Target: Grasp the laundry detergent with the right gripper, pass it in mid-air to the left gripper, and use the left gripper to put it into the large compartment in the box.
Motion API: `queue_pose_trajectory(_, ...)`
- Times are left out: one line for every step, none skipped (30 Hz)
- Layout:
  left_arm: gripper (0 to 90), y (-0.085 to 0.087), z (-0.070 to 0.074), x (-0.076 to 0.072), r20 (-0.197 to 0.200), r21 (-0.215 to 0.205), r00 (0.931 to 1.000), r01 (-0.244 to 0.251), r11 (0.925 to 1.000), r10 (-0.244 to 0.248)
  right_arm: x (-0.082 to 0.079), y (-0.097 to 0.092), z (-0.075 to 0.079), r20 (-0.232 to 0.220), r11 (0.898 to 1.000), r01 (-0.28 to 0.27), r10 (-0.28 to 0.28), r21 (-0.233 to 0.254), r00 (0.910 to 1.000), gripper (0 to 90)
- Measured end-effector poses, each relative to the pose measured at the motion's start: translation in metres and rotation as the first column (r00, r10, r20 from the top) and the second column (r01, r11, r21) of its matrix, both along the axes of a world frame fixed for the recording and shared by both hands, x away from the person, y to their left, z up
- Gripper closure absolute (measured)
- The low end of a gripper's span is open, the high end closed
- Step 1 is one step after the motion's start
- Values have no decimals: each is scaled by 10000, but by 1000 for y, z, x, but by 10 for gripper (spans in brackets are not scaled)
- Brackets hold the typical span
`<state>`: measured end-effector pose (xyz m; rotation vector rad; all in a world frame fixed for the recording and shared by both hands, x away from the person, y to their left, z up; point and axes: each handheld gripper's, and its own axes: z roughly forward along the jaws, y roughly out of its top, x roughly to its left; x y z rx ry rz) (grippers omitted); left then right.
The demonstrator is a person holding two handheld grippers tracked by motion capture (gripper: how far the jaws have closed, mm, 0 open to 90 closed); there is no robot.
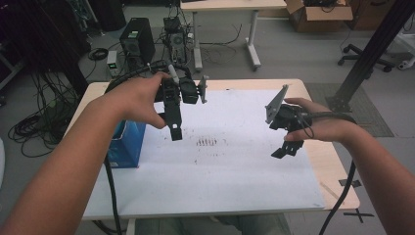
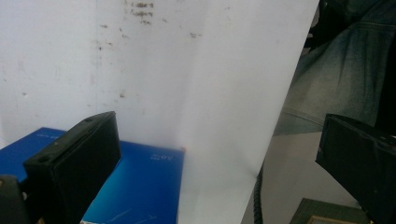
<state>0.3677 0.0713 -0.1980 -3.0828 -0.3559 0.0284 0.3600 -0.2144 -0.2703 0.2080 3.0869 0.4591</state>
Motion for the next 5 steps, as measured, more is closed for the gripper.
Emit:
queue_pose_trajectory(2,0,0,0,22,31,10000,-1,10000,1,0,0,0,5,10000,3,-3,-2,10000,37)
queue_pose_trajectory(2,0,0,0,36,12,10000,-28,10000,28,0,0,1,0,10000,16,-16,13,10000,37)
queue_pose_trajectory(2,0,0,0,73,0,10000,-38,10000,38,0,0,1,12,10000,5,-6,41,10000,37)
queue_pose_trajectory(2,0,0,-1,85,2,10000,-48,10000,48,0,0,2,32,10000,9,-9,30,10000,37)
queue_pose_trajectory(2,-1,0,-1,77,-2,10000,-52,10000,52,0,0,2,50,10000,30,-30,41,10000,36)
